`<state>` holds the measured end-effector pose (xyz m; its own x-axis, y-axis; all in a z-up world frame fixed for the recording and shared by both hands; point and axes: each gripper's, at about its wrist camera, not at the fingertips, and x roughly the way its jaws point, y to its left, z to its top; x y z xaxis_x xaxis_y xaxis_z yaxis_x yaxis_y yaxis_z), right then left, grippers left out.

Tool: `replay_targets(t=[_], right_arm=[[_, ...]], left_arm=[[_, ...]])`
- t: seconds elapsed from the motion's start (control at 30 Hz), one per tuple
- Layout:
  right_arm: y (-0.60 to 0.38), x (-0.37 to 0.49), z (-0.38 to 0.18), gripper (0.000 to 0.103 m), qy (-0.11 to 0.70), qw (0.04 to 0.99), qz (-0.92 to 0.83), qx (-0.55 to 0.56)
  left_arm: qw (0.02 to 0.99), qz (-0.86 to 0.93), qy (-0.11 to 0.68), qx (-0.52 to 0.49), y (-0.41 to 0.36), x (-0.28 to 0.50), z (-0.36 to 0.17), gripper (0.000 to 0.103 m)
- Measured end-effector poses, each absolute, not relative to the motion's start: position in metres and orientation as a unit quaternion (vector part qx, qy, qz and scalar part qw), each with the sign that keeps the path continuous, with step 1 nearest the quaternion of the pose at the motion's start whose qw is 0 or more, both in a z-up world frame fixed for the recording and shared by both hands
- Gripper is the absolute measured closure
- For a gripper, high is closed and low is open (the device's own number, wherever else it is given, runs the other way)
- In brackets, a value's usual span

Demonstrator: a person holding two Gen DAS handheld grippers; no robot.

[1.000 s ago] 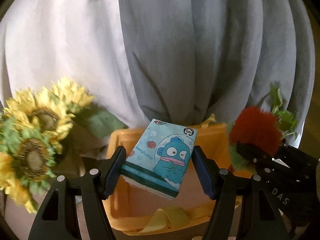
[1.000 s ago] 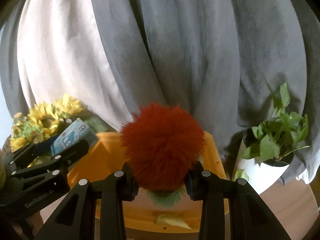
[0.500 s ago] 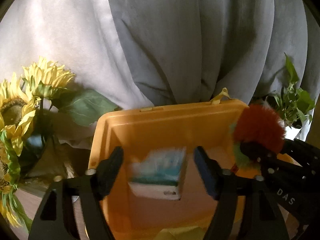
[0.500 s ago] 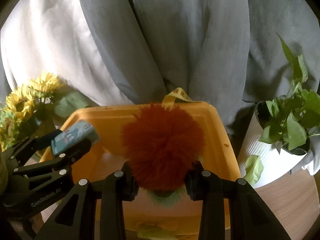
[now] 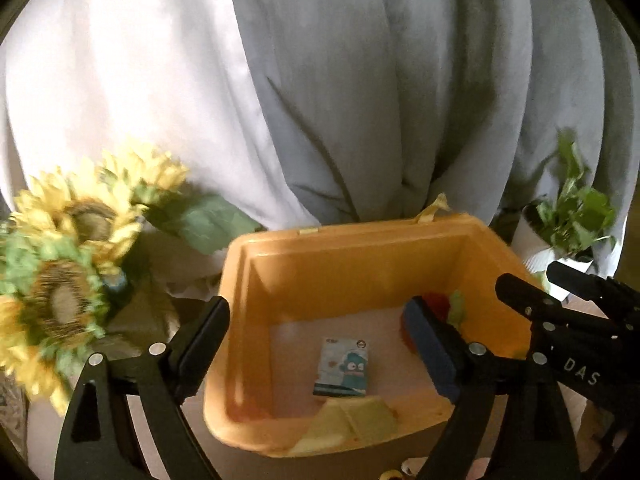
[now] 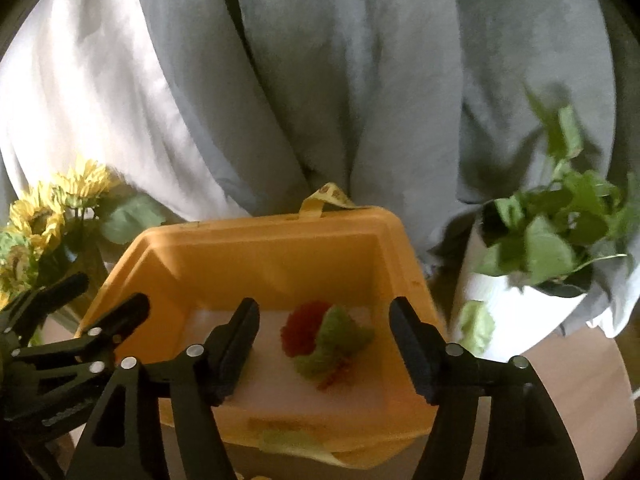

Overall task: Organize soft objects
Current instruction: 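Withdraw both tools from the crate back toward the remaining toys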

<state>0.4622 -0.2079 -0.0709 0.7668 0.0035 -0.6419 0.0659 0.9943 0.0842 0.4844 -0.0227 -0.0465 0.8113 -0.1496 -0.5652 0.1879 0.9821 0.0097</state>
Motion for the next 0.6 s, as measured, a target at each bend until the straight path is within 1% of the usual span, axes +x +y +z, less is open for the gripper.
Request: replay_targets(t=[0.03, 0.2, 0.33, 0.6], right_arm=[[-0.209, 0.458, -0.067, 0.028, 0.337, 0.94, -0.018, 0.054], [-0.217, 0.433, -0.045, 0.026, 0.312, 0.948, -0.026, 0.064], [-0.22, 0.408, -0.028, 0.023, 0.289, 0.955, -0.029, 0.066], [-0.224, 0.36, -0.009, 0.023, 0.263, 0.961, -0.041, 0.071]], left_arm=[[0.952, -0.089, 0.29, 0.032, -0.023, 0.48, -0.043, 0.01], [0.959, -0.089, 0.268, 0.02, -0.02, 0.448, -0.021, 0.006], [0.962, -0.089, 0.256, 0.013, -0.018, 0.422, -0.01, 0.006], [0.969, -0.072, 0.235, 0.016, -0.016, 0.374, 0.003, 0.006]])
